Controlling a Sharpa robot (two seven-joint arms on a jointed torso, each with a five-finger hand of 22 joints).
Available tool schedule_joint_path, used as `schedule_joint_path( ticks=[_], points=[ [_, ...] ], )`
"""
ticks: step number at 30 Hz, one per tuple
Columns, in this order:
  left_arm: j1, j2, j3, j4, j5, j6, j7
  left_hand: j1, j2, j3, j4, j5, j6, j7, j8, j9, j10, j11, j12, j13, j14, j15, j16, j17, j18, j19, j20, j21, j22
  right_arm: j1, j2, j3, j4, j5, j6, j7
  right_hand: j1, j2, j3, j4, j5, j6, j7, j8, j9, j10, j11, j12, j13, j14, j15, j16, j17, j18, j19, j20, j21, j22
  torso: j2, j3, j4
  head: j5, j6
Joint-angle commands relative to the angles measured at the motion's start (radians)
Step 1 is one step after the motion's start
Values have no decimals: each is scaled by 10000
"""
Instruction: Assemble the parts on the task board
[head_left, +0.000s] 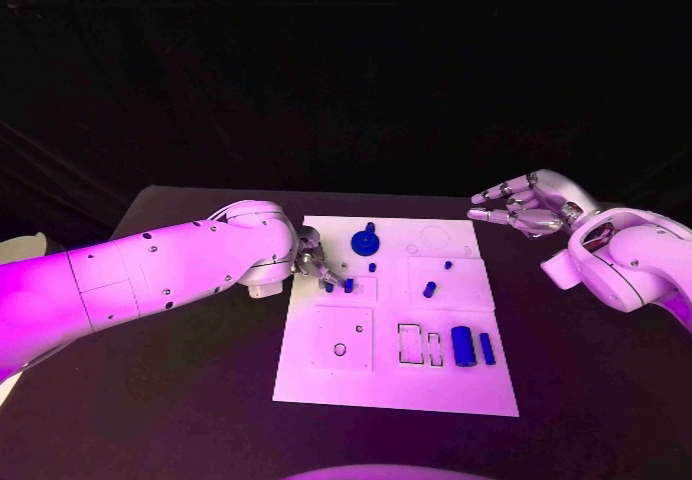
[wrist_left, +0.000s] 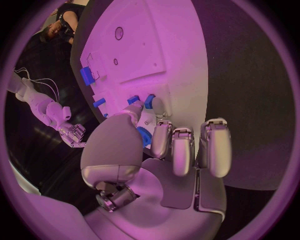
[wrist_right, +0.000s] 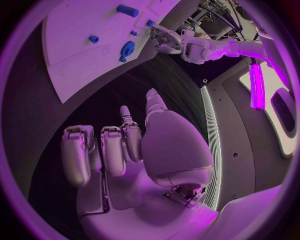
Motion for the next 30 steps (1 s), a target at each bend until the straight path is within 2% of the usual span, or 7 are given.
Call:
schedule_joint_path(
  ticks=[1,14,18,21,25,30],
  points=[
    [-61,6,-44,-9,-13,349,-16,127,58,-139,28,24,31,-4,51,-1,159,-6,58,15,1036,-83,31,2635,-148,624,-70,55,1742,-6,11,1,24,-21,106,59,32,54,-45,6,59,-48,-7,30,15,268,4,-62,1732,801,-6,-33,1478,193,481,25,-41,1608,-1,1,-3,9,-13],
    [-61,-111,-20,74,-33,111,-14,207,177,-398,152,27,34,-3,59,-12,162,-5,59,25,1036,-82,31,2635,-149,626,-70,55,1749,-6,26,1,12,-21,108,60,32,54,-45,6,59,-48,-7,30,15,268,4,-62,1732,801,-6,-33,1478,193,481,25,-41,1608,4,-2,-12,19,-14],
    [-61,-233,7,192,373,-338,61,231,266,-575,288,35,-40,21,29,-31,68,11,-137,-183,1036,-79,31,2635,-115,566,-70,-45,1630,-7,41,1,0,-21,114,64,32,54,-45,6,59,-48,-7,30,15,268,4,-62,1732,801,-6,-33,1478,193,481,25,-41,1608,10,-6,-11,7,-14],
    [-60,-350,23,264,864,-793,144,336,324,-767,383,52,-249,92,-22,-47,-154,61,-526,-596,1036,-60,31,2635,-48,441,-64,-250,1389,-8,53,0,-11,-21,120,68,32,54,-45,6,59,-48,-7,30,15,268,4,-62,1732,801,-6,-33,1478,193,481,25,-41,1608,6,0,-12,6,-6],
    [-58,-455,37,318,1315,-1290,246,233,249,-1203,443,38,-363,135,3,-37,-263,100,-672,-751,1036,-37,31,2635,-23,393,-46,-337,1299,-9,69,0,-24,-21,124,73,21,62,-64,15,62,-49,-6,29,15,261,4,-79,1723,801,-7,-35,1477,194,477,24,-46,1602,0,-2,3,-19,-8],
    [-57,-519,43,340,1707,-1649,352,-22,375,-1874,468,30,-429,143,70,-26,-307,110,-715,-813,1036,-30,31,2635,-14,381,-33,-376,1272,-11,85,0,-40,-18,132,77,21,62,-64,15,62,-49,-6,29,15,261,4,-79,1723,801,-7,-35,1477,194,477,24,-46,1602,0,-5,0,-12,-11]
  ],
)
